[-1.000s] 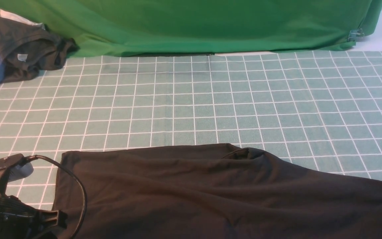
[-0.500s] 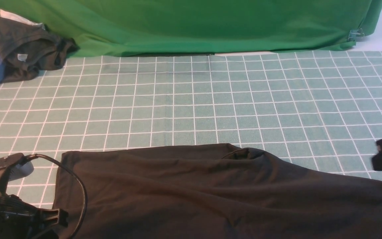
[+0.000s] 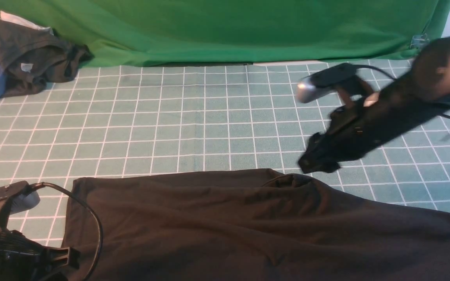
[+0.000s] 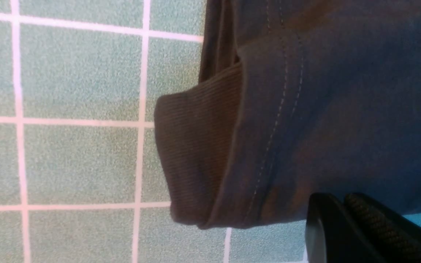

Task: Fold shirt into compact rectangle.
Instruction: 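Pull the folded dark garment lengthwise by its ends to straighten it flat on the table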

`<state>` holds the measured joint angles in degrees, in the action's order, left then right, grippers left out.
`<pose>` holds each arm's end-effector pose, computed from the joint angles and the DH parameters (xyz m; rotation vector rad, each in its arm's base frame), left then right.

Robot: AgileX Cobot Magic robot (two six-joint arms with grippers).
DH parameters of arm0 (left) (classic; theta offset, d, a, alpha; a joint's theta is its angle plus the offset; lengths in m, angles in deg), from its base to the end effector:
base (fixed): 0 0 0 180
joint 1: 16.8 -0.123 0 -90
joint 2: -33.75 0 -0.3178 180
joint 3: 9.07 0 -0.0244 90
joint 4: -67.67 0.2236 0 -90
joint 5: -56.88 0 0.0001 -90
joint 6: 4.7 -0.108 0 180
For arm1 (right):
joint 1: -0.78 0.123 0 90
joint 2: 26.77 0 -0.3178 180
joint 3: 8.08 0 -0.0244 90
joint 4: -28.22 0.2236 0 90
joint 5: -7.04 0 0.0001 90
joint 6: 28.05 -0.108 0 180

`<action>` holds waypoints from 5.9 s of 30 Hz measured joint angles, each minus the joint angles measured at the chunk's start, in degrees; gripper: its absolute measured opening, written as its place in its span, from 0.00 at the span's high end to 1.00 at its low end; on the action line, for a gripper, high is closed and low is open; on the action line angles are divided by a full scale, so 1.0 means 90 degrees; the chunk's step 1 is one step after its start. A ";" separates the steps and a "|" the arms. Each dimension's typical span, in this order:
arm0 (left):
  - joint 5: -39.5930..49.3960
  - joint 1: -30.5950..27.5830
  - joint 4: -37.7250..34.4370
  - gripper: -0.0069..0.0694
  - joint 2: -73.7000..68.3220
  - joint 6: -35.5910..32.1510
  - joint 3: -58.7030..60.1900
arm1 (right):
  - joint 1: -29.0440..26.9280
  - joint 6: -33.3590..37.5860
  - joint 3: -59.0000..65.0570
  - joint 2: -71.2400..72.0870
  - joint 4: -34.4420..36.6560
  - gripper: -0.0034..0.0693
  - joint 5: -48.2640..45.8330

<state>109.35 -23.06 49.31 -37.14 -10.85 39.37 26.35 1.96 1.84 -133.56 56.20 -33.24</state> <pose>0.1225 -0.0137 0.2319 -0.2650 2.9370 -0.3721 0.3000 0.1799 0.2564 -0.8690 2.5453 0.5094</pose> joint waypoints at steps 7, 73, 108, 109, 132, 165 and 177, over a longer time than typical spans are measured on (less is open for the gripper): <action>0.0000 0.0000 0.0019 0.89 0.0000 0.0000 0.0000 | 0.0437 0.0546 -0.0412 -0.0932 -0.0511 0.41 -0.0049; -0.0137 0.0000 -0.0047 0.89 0.0000 0.0023 -0.0184 | -0.1163 -0.2092 -0.0140 0.1017 -0.2743 0.93 -0.2123; -0.1192 0.2042 0.1729 0.89 -0.2886 0.1638 -0.1641 | -0.3885 -0.2171 0.2998 0.1503 -0.2604 0.85 -0.0676; -0.1226 0.2042 0.1736 0.89 -0.2900 0.1646 -0.1641 | -0.3974 -0.2184 0.2998 0.1564 -0.2607 0.84 -0.0676; -0.1664 0.4632 0.0144 0.89 -0.4128 0.0969 -0.4346 | -0.2536 -0.2087 0.3006 0.2501 -0.2230 0.76 -0.0167; -0.0866 0.4566 0.3142 0.89 -0.4316 0.2193 -0.5447 | -0.2476 -0.2652 0.3006 0.2930 -0.3109 0.69 -0.0796; -0.0816 0.4120 0.2494 0.89 -0.0730 0.2354 -0.2643 | -0.3217 -0.4183 0.3006 0.2436 -0.4200 0.11 -0.0827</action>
<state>102.01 14.03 71.76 -43.72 10.34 15.59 -2.60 -35.69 28.89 -111.63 18.40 -40.68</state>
